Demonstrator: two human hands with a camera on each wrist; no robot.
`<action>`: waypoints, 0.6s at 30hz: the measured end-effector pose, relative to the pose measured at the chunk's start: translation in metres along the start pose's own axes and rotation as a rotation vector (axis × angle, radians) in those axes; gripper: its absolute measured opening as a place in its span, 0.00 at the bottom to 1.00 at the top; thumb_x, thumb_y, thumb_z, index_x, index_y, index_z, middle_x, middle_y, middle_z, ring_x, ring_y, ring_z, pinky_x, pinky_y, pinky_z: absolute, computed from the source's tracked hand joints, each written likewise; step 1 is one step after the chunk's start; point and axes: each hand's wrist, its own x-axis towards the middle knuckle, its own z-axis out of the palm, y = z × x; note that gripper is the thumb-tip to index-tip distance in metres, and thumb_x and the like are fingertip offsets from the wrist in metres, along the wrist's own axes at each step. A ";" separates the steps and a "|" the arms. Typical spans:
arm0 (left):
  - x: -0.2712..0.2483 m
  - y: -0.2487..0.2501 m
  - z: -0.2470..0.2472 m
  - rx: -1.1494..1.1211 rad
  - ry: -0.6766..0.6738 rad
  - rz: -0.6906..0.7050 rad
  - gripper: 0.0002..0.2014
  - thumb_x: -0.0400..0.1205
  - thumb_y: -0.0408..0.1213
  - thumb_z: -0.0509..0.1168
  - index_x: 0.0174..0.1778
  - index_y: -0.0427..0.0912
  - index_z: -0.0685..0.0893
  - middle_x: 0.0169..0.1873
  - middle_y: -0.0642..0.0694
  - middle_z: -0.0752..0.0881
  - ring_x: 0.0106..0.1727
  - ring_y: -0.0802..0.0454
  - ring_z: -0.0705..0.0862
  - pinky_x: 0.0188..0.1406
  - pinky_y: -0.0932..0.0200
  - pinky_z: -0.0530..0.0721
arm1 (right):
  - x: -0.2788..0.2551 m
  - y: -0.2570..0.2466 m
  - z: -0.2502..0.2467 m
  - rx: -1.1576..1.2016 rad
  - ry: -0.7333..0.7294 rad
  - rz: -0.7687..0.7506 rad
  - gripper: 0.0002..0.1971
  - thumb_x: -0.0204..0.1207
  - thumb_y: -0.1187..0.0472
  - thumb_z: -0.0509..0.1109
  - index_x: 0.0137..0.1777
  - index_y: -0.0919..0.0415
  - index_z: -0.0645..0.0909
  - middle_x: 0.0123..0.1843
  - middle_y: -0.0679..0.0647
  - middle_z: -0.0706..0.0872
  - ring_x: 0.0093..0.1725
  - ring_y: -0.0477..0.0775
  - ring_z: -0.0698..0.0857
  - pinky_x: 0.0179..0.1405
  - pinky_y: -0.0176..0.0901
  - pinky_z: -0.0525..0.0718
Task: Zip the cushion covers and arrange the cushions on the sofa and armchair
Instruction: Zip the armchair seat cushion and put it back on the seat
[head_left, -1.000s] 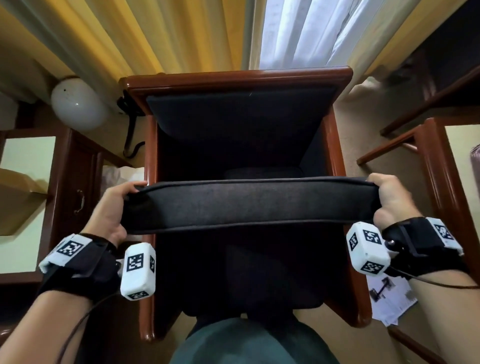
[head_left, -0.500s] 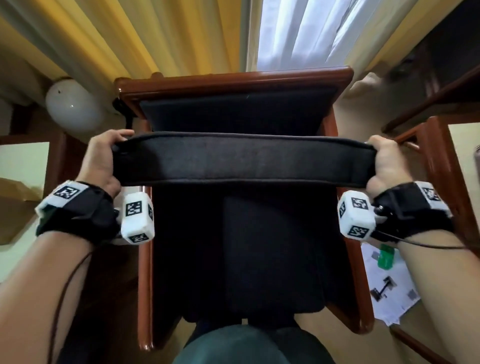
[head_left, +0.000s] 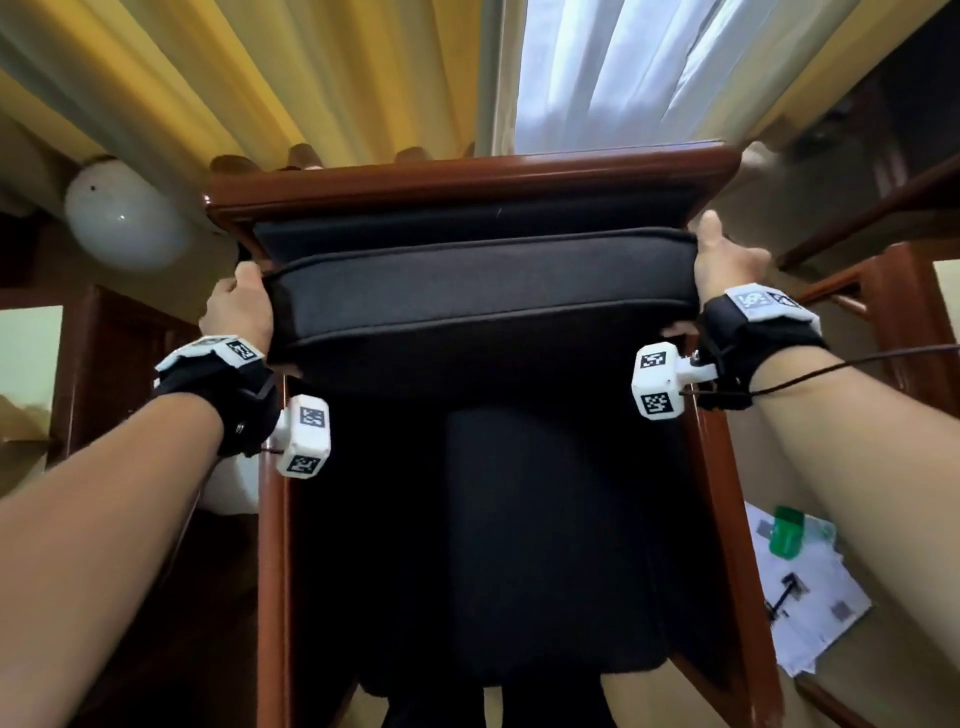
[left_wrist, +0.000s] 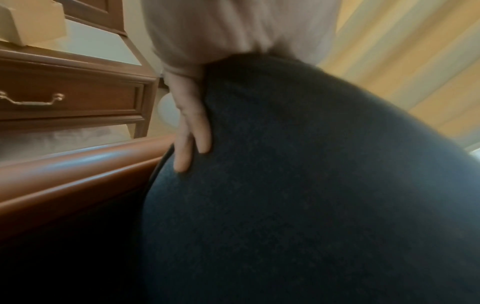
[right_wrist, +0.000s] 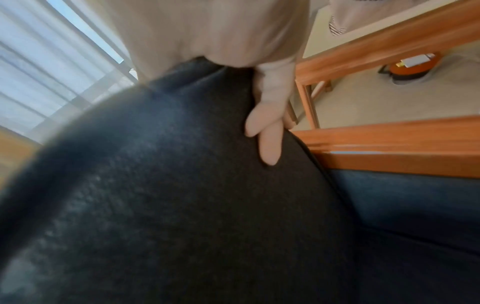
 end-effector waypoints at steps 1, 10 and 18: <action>0.013 0.006 0.003 0.028 0.008 0.012 0.29 0.88 0.49 0.42 0.72 0.32 0.75 0.74 0.28 0.75 0.74 0.28 0.72 0.73 0.42 0.66 | 0.006 -0.007 0.007 -0.021 0.018 -0.009 0.38 0.77 0.33 0.61 0.73 0.66 0.76 0.75 0.65 0.79 0.74 0.66 0.77 0.72 0.51 0.70; 0.056 0.039 0.025 0.126 0.120 -0.096 0.36 0.88 0.57 0.40 0.76 0.32 0.74 0.76 0.29 0.74 0.77 0.32 0.72 0.77 0.43 0.63 | 0.043 -0.036 0.046 -0.143 0.198 -0.049 0.30 0.87 0.44 0.52 0.73 0.69 0.77 0.74 0.68 0.79 0.74 0.67 0.77 0.71 0.53 0.71; 0.037 0.006 0.000 -0.094 -0.003 -0.083 0.41 0.85 0.66 0.38 0.80 0.37 0.71 0.77 0.32 0.73 0.77 0.33 0.72 0.78 0.45 0.66 | 0.015 -0.002 0.018 0.117 -0.010 -0.005 0.33 0.80 0.33 0.57 0.72 0.59 0.78 0.70 0.61 0.82 0.53 0.73 0.88 0.44 0.58 0.89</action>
